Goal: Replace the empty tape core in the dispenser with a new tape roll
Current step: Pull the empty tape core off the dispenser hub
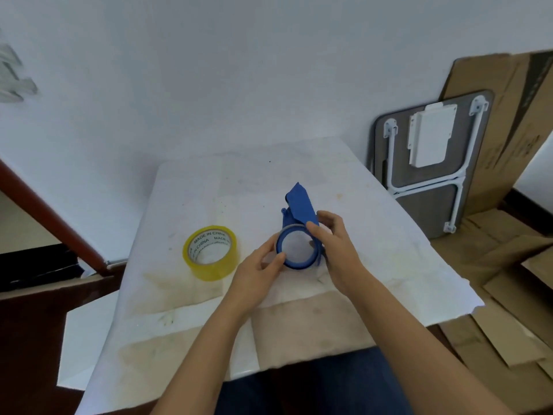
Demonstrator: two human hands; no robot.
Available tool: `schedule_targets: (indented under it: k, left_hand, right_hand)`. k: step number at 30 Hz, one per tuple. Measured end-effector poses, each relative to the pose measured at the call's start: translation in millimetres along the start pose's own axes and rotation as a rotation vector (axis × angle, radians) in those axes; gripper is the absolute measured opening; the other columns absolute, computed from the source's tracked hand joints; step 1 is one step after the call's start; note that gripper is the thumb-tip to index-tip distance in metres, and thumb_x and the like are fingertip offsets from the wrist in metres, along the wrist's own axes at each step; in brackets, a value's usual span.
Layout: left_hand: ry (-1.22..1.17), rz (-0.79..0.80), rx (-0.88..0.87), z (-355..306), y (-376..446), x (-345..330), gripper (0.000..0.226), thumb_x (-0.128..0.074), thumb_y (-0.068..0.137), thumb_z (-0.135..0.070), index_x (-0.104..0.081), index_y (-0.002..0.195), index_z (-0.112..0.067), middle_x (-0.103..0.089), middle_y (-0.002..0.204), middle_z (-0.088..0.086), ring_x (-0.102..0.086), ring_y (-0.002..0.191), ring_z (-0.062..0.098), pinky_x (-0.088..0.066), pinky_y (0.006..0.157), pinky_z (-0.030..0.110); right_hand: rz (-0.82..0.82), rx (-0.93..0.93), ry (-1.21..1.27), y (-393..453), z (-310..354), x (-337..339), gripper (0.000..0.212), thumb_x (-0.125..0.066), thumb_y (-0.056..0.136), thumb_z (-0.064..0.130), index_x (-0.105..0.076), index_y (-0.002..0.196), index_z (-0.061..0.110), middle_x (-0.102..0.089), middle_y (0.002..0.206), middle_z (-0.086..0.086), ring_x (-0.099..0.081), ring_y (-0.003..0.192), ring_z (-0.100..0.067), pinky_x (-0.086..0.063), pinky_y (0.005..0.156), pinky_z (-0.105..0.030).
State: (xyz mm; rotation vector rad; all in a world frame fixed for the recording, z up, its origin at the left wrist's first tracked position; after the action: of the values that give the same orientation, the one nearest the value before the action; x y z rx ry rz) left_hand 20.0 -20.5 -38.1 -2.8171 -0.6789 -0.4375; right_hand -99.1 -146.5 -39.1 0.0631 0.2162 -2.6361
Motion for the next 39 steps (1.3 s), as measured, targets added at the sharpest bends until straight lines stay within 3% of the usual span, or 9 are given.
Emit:
schedule_targets:
  k: [3, 6, 11, 14, 18, 23, 27, 34, 39]
  left_hand:
    - [-0.034, 0.018, -0.002, -0.2, -1.8, 3.5, 0.043, -0.055, 0.1, -0.029, -0.052, 0.142, -0.04, -0.066, 0.131, -0.018, -0.068, 0.102, -0.005, -0.053, 0.096, 0.021]
    - [-0.024, 0.007, -0.011, -0.7, -2.6, 7.0, 0.045, -0.056, 0.1, -0.024, -0.051, 0.143, -0.038, -0.061, 0.139, -0.017, -0.067, 0.112, 0.005, -0.051, 0.104, 0.033]
    - [0.006, -0.028, -0.032, -12.7, -7.3, 4.0, 0.059, -0.063, 0.095, -0.035, -0.039, 0.149, -0.039, -0.053, 0.141, -0.015, -0.06, 0.116, 0.006, -0.047, 0.09, 0.014]
    - [0.109, 0.01, -0.105, -17.4, -16.9, -2.7, 0.084, -0.074, 0.086, -0.036, -0.025, 0.154, -0.037, -0.042, 0.145, -0.019, -0.047, 0.127, 0.001, -0.039, 0.098, 0.012]
    - [0.259, 0.08, -0.185, -21.9, -23.0, -8.6, 0.098, -0.08, 0.081, -0.03, -0.017, 0.156, -0.031, -0.03, 0.151, -0.02, -0.032, 0.132, -0.011, -0.025, 0.095, -0.009]
    - [0.38, 0.139, -0.258, -28.1, -22.6, -8.8, 0.102, -0.079, 0.08, -0.021, -0.011, 0.157, -0.028, -0.017, 0.159, -0.014, -0.024, 0.134, -0.01, -0.02, 0.093, -0.011]
    - [0.399, 0.005, -0.294, -30.0, -23.3, -6.8, 0.098, -0.081, 0.077, -0.026, -0.022, 0.154, -0.02, -0.026, 0.151, -0.009, -0.028, 0.12, -0.016, -0.024, 0.088, -0.012]
    - [0.44, 0.023, -0.31, -26.0, -22.4, 6.0, 0.093, -0.08, 0.08, -0.024, -0.023, 0.153, -0.03, -0.032, 0.151, -0.011, -0.034, 0.125, -0.009, -0.024, 0.094, -0.008]
    - [0.411, 0.045, -0.272, -23.1, -26.0, 2.1, 0.094, -0.07, 0.088, -0.018, -0.01, 0.156, -0.043, -0.027, 0.15, -0.015, -0.047, 0.122, 0.002, -0.052, 0.097, 0.027]
  right_hand:
    - [0.011, -0.078, 0.089, -9.7, 0.9, -5.2, 0.058, -0.065, 0.087, 0.045, -0.043, 0.135, 0.021, -0.062, 0.126, 0.001, -0.067, 0.104, -0.015, -0.052, 0.083, -0.03]
    - [0.019, -0.117, 0.064, -14.8, -1.0, -7.1, 0.056, -0.063, 0.086, 0.049, -0.054, 0.129, 0.014, -0.067, 0.119, -0.001, -0.068, 0.097, -0.015, -0.054, 0.081, -0.032]
    - [0.002, -0.134, 0.162, -21.3, -3.6, -4.9, 0.053, -0.066, 0.084, 0.047, -0.059, 0.124, 0.011, -0.069, 0.113, -0.003, -0.068, 0.096, -0.016, -0.053, 0.075, -0.028]
    - [0.023, -0.143, 0.184, -25.3, -3.4, -4.5, 0.051, -0.067, 0.085, 0.041, -0.059, 0.124, 0.01, -0.069, 0.112, -0.005, -0.069, 0.095, -0.016, -0.053, 0.075, -0.028]
    - [0.049, -0.129, 0.149, -28.4, -2.4, -1.8, 0.049, -0.069, 0.084, 0.039, -0.06, 0.123, 0.01, -0.071, 0.115, -0.009, -0.071, 0.094, -0.017, -0.054, 0.075, -0.029]
    - [0.047, -0.161, 0.182, -27.3, -1.0, 1.9, 0.051, -0.069, 0.084, 0.041, -0.061, 0.122, 0.007, -0.072, 0.114, -0.013, -0.073, 0.099, -0.025, -0.058, 0.084, -0.039]
    - [0.068, -0.18, 0.208, -30.2, -0.8, 1.1, 0.051, -0.067, 0.086, 0.042, -0.063, 0.121, 0.004, -0.073, 0.114, -0.013, -0.072, 0.101, -0.027, -0.056, 0.092, -0.045]
    - [0.136, -0.202, 0.072, -29.8, 6.3, 7.9, 0.05, -0.067, 0.085, 0.043, -0.06, 0.12, 0.007, -0.07, 0.115, -0.017, -0.07, 0.102, -0.034, -0.058, 0.09, -0.044]
    - [0.159, -0.224, -0.022, -26.7, 9.5, 11.6, 0.05, -0.068, 0.083, 0.045, -0.057, 0.12, 0.013, -0.07, 0.114, -0.011, -0.069, 0.103, -0.03, -0.057, 0.08, -0.034]
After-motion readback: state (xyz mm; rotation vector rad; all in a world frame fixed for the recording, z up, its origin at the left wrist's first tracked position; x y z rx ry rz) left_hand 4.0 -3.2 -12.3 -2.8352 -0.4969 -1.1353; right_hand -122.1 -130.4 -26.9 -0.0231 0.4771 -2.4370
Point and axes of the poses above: each hand's wrist, its own y-axis towards the middle knuckle, its own x-axis out of the back of the hand, z = x × y, the point moved 6 cm from there along y, towards the middle knuckle
